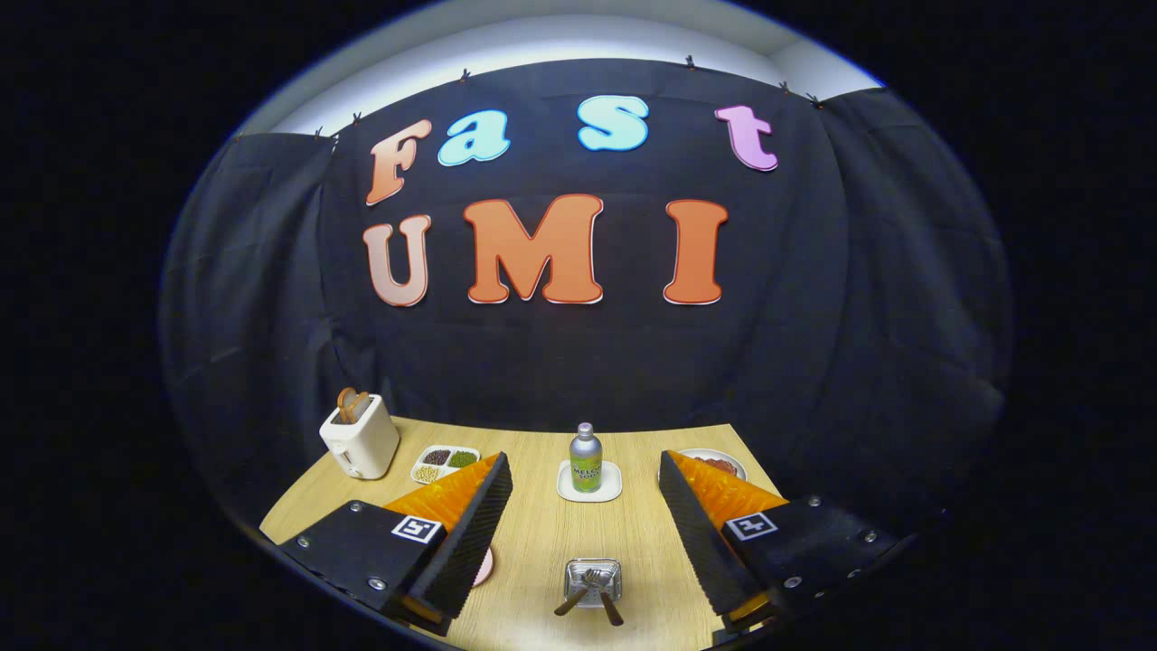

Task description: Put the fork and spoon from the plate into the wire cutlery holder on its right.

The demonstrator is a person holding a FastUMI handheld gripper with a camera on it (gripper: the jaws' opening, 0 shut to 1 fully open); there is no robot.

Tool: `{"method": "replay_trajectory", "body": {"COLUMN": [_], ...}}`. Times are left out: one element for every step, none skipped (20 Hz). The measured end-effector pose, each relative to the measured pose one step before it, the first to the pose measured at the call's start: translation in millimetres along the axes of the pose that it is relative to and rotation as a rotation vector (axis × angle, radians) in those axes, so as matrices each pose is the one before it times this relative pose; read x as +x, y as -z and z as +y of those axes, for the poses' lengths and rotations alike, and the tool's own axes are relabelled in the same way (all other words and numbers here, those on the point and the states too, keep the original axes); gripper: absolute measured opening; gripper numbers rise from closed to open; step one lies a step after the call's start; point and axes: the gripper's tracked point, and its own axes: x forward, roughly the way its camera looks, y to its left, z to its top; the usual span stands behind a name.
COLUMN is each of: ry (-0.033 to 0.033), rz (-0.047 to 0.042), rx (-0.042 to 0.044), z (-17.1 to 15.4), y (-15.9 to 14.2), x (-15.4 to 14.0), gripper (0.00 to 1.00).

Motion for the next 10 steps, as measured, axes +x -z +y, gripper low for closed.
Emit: {"method": "replay_trajectory", "body": {"ry": [0.00058, 0.00177, 0.01196, 0.00966, 0.00165, 0.00174, -0.00105, 0.00453, 0.00388, 0.00232], "rz": [-0.01135, -0.00390, -0.00699, -0.00838, -0.00608, -0.00013, 0.00711, 0.00352, 0.00466, 0.00182], "rx": [0.02517, 0.00610, -0.00276, -0.00428, -0.00226, -0.00044, -0.00286, -0.00275, -0.00540, -0.00638], "z": [0.06, -1.17, -4.61, -2.77, 0.47, -0.18, -0.27, -1.11, -2.05, -0.51], "y": [-1.06, 1.77, 1.60, -1.54, -0.26, 2.16, 2.70, 2.16, 2.32, 0.62], "x": [-3.00, -2.20, -0.55, 0.07, -2.26, -1.02, -0.92, 0.35, 0.30, 0.48], "gripper": [0.98, 0.98, 0.98, 0.98, 0.98, 0.98, 0.98, 0.98, 0.98, 0.98]}}
